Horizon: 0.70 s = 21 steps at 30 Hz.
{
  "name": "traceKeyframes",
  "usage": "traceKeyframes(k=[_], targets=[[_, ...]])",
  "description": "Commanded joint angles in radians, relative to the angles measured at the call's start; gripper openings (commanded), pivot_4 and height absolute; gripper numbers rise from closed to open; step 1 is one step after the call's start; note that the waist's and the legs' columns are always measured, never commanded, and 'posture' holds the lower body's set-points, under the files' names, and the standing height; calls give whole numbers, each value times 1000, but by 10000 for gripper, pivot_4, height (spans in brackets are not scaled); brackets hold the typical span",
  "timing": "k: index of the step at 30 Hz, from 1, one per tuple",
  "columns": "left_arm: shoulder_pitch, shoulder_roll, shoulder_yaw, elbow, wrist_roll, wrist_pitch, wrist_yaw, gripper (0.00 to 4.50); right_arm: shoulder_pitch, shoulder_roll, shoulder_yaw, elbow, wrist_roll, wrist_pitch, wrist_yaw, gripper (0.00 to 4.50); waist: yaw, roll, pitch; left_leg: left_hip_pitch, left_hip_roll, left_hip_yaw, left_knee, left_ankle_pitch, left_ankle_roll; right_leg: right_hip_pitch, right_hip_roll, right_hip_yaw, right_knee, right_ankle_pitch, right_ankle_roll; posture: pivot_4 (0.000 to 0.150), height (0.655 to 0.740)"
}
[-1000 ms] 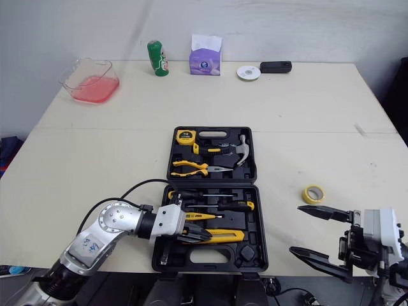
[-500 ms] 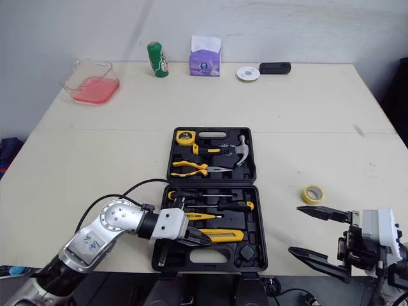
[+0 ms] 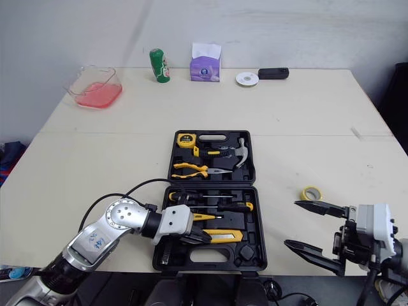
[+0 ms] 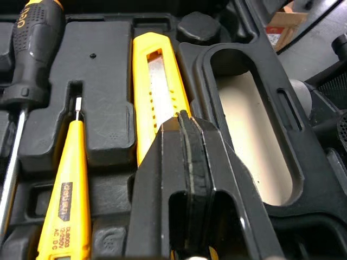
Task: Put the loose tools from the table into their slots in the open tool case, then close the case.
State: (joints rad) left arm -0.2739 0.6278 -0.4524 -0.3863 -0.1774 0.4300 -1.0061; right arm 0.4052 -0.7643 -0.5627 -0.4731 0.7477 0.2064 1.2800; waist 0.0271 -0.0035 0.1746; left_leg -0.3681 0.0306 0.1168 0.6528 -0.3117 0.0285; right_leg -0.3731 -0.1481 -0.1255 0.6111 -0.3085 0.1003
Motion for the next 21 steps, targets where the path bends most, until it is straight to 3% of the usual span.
traceKeyframes(k=[1,7,16,19,21], targets=[[39,-1,20,57,32,17,51,336,-5,-11,-15,-22,14,3,-6,45000,0,0,0,0,0,0,0,0,0,0,0,0,0,0,0,1500,7400],[71,-78,186,-37,-133,-73,49,336,-6,-10,-42,21,3,-1,-21,45000,0,-2,3,-3,0,0,0,0,1,-3,0,0,0,0,0,1500,7400],[138,-12,438,-104,-333,-54,18,336,-39,15,-144,267,-78,-104,-83,45000,-1,-4,5,-4,0,0,0,0,0,-3,0,-2,-2,0,0,1500,7400],[202,35,573,-80,-334,-66,50,9049,-47,38,-197,409,-141,-214,-116,45000,-1,-4,6,-3,0,0,0,0,0,-3,0,-2,-2,0,0,1500,7400],[253,51,665,-39,-315,-108,72,17621,-57,47,-222,483,-179,-266,-157,45000,-2,-3,6,-3,0,1,-1,0,0,-3,0,-2,-2,0,0,1500,7400]])
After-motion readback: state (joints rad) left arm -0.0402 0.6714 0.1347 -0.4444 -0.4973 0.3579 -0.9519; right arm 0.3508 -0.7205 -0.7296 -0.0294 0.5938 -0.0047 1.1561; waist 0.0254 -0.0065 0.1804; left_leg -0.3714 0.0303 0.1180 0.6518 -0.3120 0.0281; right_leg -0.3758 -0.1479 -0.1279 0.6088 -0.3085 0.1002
